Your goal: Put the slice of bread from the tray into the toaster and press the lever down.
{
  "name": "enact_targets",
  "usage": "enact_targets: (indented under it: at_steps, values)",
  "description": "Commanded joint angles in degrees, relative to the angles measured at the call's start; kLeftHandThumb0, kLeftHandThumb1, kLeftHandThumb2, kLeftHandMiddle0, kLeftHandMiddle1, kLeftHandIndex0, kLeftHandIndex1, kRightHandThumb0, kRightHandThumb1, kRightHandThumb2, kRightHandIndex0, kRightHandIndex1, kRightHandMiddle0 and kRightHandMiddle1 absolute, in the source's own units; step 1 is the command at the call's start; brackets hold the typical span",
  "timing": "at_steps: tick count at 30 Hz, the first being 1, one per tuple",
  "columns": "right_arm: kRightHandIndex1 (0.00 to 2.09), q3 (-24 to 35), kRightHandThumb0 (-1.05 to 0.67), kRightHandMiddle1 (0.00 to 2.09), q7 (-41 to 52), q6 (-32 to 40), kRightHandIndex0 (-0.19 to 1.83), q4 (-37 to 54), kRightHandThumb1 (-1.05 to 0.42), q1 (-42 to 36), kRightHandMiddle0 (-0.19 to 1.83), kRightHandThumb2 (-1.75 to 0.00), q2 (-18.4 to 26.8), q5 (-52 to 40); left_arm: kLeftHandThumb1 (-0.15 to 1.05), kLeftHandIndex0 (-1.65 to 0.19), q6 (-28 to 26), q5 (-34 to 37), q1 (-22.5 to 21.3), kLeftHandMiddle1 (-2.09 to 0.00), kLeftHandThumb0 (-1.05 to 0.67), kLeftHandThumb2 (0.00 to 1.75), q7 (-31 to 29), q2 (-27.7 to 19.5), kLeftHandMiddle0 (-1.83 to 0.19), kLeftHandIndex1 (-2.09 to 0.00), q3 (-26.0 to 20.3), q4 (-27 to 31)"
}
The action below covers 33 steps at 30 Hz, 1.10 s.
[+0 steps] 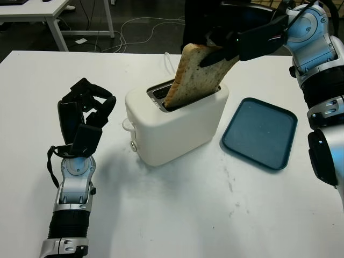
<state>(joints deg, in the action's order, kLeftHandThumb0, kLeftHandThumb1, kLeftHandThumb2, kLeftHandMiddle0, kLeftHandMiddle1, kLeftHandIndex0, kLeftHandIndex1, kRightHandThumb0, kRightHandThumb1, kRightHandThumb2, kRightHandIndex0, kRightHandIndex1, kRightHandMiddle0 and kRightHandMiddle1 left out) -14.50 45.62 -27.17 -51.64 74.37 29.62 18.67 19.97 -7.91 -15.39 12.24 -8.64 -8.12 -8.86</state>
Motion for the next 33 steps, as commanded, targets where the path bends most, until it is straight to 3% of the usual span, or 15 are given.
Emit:
enact_targets:
  at_steps: [1, 10, 24, 29, 31, 33]
  values:
    - [1.75, 0.04, -0.43, 1.75, 0.63, 1.03, 1.05, 1.42, -0.92, -0.59, 0.77, -0.46, -0.17, -0.85, 0.92, -0.82, -0.68, -0.72, 0.37, -1.54, -1.01, 0.20, 0.30, 0.32, -0.93, -1.30, 0.32, 0.60]
    - [1.75, -1.23, -0.43, 1.75, 1.89, 1.30, 1.10, 1.92, -0.92, -0.68, 0.81, -0.46, -1.24, 0.47, 0.92, -0.82, -0.60, -0.07, 0.32, -1.54, -1.00, 0.19, -0.04, 0.64, -0.93, -1.29, 0.42, 0.62]
    - [1.75, -9.46, -0.45, 1.75, -9.60, -7.02, 1.10, 2.57, -0.92, 1.08, 0.87, -0.38, -1.24, 12.98, 0.92, -0.82, -1.58, -0.50, 0.69, -1.53, -1.01, 0.18, 0.37, 0.82, -0.94, -1.30, 0.40, 1.43]
    - [1.75, -9.48, -0.50, 1.75, -9.00, -6.21, 1.13, 1.28, -0.92, 1.03, 0.89, -0.34, -2.38, 12.33, 0.92, -0.82, -1.23, -1.01, 0.73, -1.53, -1.01, 0.19, 0.59, 0.67, -0.94, -1.30, 0.50, 1.28]
    - [1.75, -9.41, -0.62, 1.75, -7.33, -4.77, 1.09, 1.62, -0.92, 1.02, 0.81, -0.27, -2.44, 12.06, 0.92, -0.82, -1.05, -0.59, 0.71, -1.53, -1.00, 0.18, 0.39, 0.71, -0.94, -1.29, 0.44, 1.12]
    - [1.42, -9.20, -0.80, 1.14, -4.98, -3.43, 0.87, 2.39, -0.92, 1.02, 0.76, -0.21, -2.20, 11.56, 0.92, -0.82, -0.81, -0.50, 0.71, -1.52, -1.00, 0.17, 0.38, 0.70, -0.94, -1.28, 0.41, 0.95]
